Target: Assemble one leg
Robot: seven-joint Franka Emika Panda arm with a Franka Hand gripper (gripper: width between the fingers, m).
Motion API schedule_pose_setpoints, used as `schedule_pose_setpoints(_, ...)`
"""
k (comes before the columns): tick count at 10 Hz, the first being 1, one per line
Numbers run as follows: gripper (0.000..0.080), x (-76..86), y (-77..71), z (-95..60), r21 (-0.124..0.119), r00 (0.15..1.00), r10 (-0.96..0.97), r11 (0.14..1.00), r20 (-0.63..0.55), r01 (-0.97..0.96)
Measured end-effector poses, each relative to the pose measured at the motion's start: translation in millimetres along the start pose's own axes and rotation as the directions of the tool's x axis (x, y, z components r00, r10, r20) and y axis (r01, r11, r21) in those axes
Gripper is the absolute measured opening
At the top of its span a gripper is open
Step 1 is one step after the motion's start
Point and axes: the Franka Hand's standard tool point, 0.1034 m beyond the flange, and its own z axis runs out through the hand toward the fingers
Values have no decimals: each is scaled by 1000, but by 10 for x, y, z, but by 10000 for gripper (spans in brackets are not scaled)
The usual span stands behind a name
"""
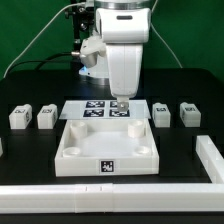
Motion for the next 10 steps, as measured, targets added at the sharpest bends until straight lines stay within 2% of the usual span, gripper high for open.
schedule_pose_setpoints(1, 650, -4, -3, 6, 1, 1000, 1, 1000, 0, -1)
schedule_pose_setpoints(2, 650, -19, -67, 76, 4, 1000, 17, 1000, -1, -17)
schedule_pose_setpoints(4, 650, -127, -470, 400, 17, 999, -32, 999, -12, 32)
schedule_pose_setpoints(6, 650, -262, -475, 639, -1, 999, -45, 999, -29, 45)
schedule_pose_setpoints(8, 650, -282, -456, 816, 15, 999, -32, 999, -38, 32)
schedule_pose_setpoints(9, 650, -280, -461, 831, 18, 999, -28, 999, -38, 29)
schedule_pose_setpoints(10, 608, -282, -461, 831, 18, 999, -28, 999, -38, 29)
